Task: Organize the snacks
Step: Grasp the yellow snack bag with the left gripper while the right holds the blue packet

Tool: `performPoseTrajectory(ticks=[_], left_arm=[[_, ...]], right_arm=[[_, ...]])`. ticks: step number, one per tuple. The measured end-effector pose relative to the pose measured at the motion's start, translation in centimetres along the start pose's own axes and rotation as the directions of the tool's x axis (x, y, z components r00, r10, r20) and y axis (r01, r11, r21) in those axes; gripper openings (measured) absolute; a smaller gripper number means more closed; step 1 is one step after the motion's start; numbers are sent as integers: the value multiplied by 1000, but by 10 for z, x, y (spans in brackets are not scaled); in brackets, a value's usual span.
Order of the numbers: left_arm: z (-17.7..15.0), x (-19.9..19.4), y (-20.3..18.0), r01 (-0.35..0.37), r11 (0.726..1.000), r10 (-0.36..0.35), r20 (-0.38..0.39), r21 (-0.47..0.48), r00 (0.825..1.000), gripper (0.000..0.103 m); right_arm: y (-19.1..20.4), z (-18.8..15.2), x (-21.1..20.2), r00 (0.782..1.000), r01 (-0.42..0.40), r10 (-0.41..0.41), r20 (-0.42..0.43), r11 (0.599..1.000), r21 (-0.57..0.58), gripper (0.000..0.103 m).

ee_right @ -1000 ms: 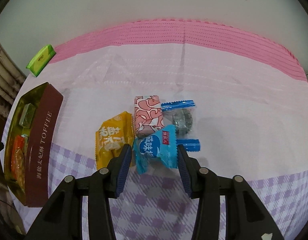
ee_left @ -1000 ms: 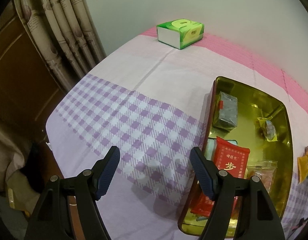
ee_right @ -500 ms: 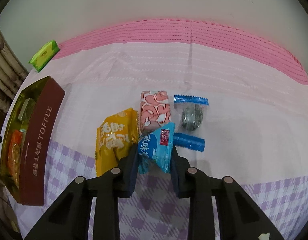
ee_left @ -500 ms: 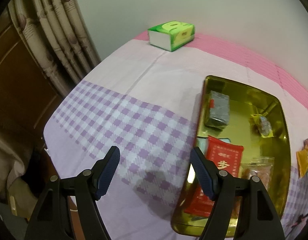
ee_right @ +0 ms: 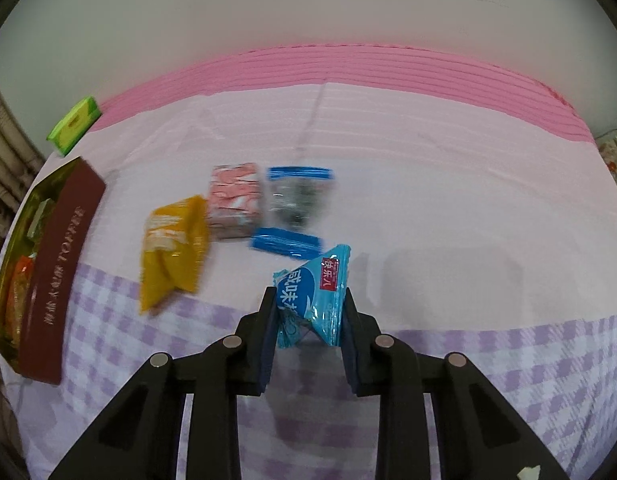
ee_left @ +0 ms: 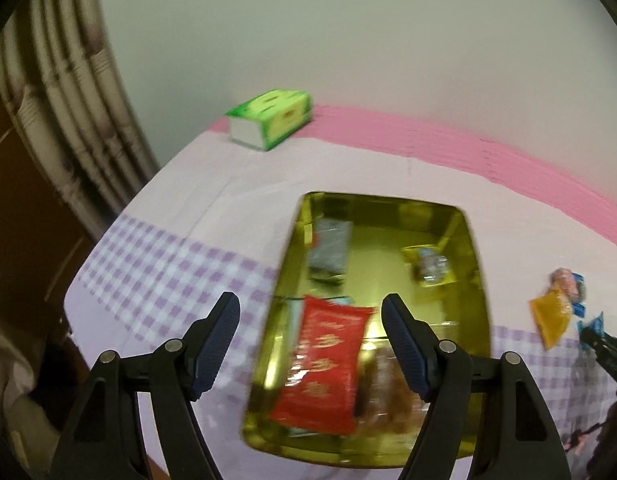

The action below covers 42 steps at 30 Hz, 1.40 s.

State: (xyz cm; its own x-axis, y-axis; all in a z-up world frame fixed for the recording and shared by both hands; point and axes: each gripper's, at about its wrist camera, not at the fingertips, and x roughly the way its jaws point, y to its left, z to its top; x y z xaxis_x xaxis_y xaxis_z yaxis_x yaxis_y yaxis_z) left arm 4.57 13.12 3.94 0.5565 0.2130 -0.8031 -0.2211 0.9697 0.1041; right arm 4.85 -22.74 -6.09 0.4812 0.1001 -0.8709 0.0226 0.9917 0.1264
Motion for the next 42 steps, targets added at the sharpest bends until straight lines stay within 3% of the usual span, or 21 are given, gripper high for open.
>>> performPoseTrajectory(ticks=[8,19,26,34,38,42], left_arm=[[5,-5,-74,109,983,-106,-25,149,994,74],[-2,6,-154,296,930,-268,-148,217,952,74],[-10,22,-194,353,906,-304,-220,235,927,74],[-19,41,-229,388,888,-331,-243,247,912,74],[-19,54,-245,391,889,-330,-259,238,908,72],[-18,64,-256,374,893,-312,-253,251,916,66]], right_arm=[[-26,0,1,996,64,-63,55,998,-8,26],[-52,3,3,986,126,-123,113,992,-20,26],[-55,1,3,984,118,-115,138,993,-12,26],[-57,-2,1,983,112,-109,149,994,-9,27],[-56,-2,1,983,113,-110,149,994,-10,27],[-55,-2,1,983,113,-111,149,993,-10,27]])
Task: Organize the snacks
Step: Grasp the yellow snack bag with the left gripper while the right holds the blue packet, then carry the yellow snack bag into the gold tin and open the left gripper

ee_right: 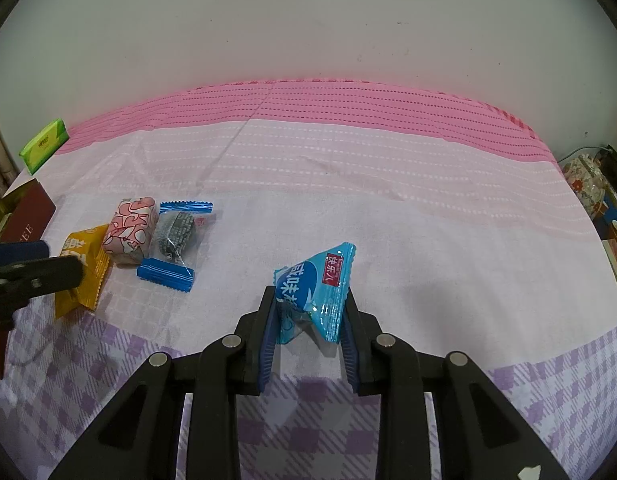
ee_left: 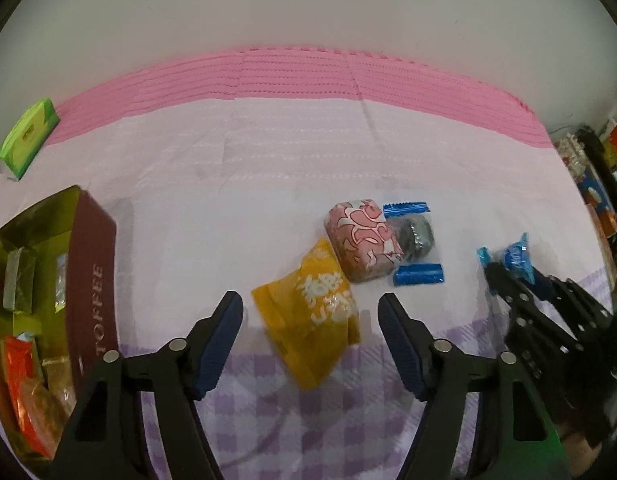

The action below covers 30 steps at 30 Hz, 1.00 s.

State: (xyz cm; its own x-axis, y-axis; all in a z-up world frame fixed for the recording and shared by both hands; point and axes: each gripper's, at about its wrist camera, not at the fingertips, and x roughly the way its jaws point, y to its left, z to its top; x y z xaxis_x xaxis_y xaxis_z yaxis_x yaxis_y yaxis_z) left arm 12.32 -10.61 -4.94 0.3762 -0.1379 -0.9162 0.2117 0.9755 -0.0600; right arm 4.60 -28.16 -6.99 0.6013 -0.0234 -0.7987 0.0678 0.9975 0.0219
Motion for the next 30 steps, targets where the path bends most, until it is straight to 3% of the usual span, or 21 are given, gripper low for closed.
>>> performPoseTrajectory(ticks=[7,15,30], left_arm=[[3,16,5,1,1000,-1,-33,-7,999,50],[-10,5,7,16,1000,-16,-5,7,1000,37],[-21,-30,12,16,1000,-17,28,20,999,36]], right_arm=[[0,1,0,1000,0,0,0,1000,1,27],[0,1,0,1000,0,0,-1,1000,1,28],[1,1,0,1000,3,-3,-1,1000,0,28]])
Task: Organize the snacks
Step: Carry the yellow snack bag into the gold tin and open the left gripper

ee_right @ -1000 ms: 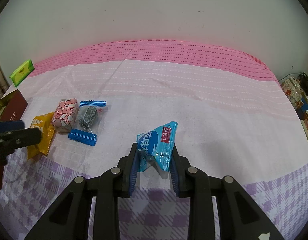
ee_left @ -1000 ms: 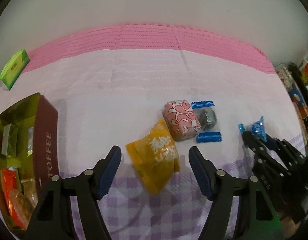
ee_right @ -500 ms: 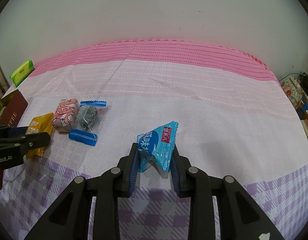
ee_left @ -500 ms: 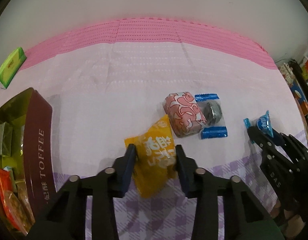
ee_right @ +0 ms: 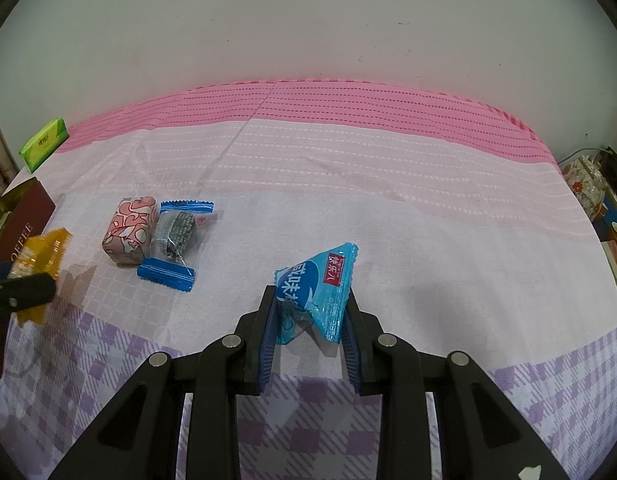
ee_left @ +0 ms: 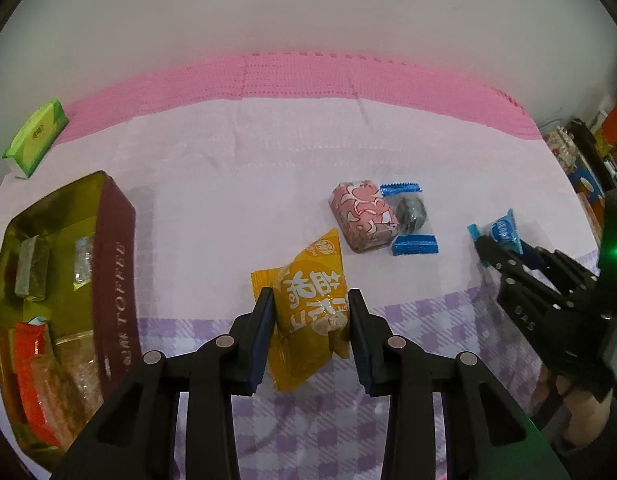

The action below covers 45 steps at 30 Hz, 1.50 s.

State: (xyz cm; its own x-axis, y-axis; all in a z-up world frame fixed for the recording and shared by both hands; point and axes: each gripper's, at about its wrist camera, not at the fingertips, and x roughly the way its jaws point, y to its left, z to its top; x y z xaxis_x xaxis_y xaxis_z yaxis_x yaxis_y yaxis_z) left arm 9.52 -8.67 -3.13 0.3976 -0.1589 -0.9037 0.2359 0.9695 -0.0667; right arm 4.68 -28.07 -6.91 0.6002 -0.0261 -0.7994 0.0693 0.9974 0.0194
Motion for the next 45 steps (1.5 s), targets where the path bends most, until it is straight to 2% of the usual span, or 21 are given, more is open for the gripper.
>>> performPoseTrajectory(ticks=[12,21,29,34,39,45], left_arm=[[4,-33,22,-37,999,38,40,-30,998,37],[23,-56,82,-122,986,132,88,-113,987,36],[30,-54,138,-210,961,224,62,-182,973,37],[32,-47,160,-227,953,239,37,-202,970,37],[29,-29,176,-238,944,241,-14,-230,970,37],[26,-12,178,-277,937,272,-51,-213,961,37]], right_arm=[[1,1,0,1000,3,-3,0,1000,-4,28],[1,1,-1,1000,3,-3,0,1000,-4,28],[1,1,-1,1000,3,-3,0,1000,-4,28],[1,1,-1,1000,3,-3,0,1000,-4,28],[1,1,-1,1000,3,-3,-1,1000,-4,28],[0,2,-1,1000,3,-3,-1,1000,-4,28]])
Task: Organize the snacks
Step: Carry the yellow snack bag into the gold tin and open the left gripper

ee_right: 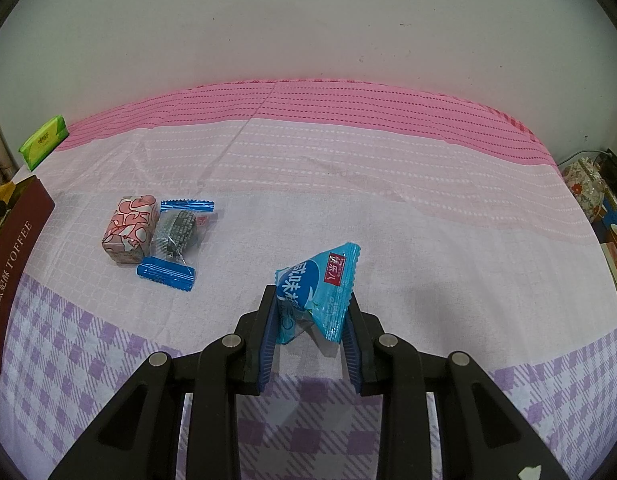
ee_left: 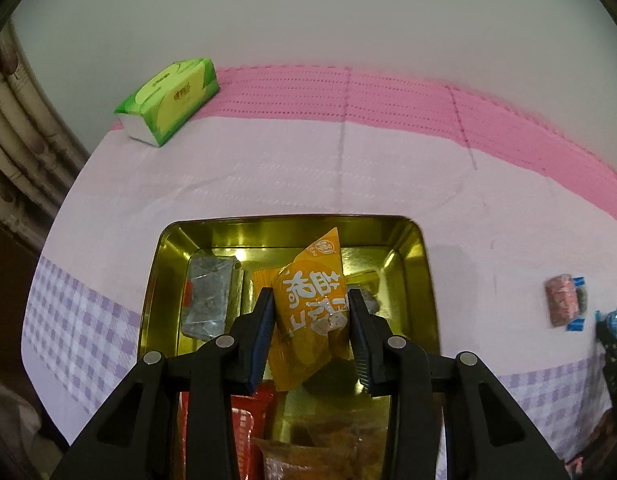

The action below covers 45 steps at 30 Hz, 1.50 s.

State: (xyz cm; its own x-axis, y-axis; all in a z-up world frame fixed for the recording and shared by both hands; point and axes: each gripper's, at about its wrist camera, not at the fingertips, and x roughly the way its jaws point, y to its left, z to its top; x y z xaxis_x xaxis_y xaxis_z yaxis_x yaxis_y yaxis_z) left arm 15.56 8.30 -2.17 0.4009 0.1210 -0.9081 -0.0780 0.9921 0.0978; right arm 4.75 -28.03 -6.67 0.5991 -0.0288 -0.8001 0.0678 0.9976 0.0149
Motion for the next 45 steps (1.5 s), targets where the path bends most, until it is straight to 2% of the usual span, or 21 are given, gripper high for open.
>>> performPoseTrajectory(ticks=[6,22,31,40,45], left_arm=[[-1,14,3,-29,1000,29,-23,-6,999,37],[-1,33,3,-48,999,48,-90,2,995,38],[1,35,2,-58,998,59,-96,7,994,41],[2,19,-1,-82,996,83,-39,43,996,55],[3,2,-4,-104,992,103,17,68,995,56]], right_arm=[[0,0,0,1000,1,-1,0,1000,0,28],[0,0,1,1000,1,-1,0,1000,-1,28],[0,0,1,1000,0,0,0,1000,-1,28],[0,0,1,1000,0,0,0,1000,-2,28],[0,0,1,1000,1,-1,0,1000,-2,28]])
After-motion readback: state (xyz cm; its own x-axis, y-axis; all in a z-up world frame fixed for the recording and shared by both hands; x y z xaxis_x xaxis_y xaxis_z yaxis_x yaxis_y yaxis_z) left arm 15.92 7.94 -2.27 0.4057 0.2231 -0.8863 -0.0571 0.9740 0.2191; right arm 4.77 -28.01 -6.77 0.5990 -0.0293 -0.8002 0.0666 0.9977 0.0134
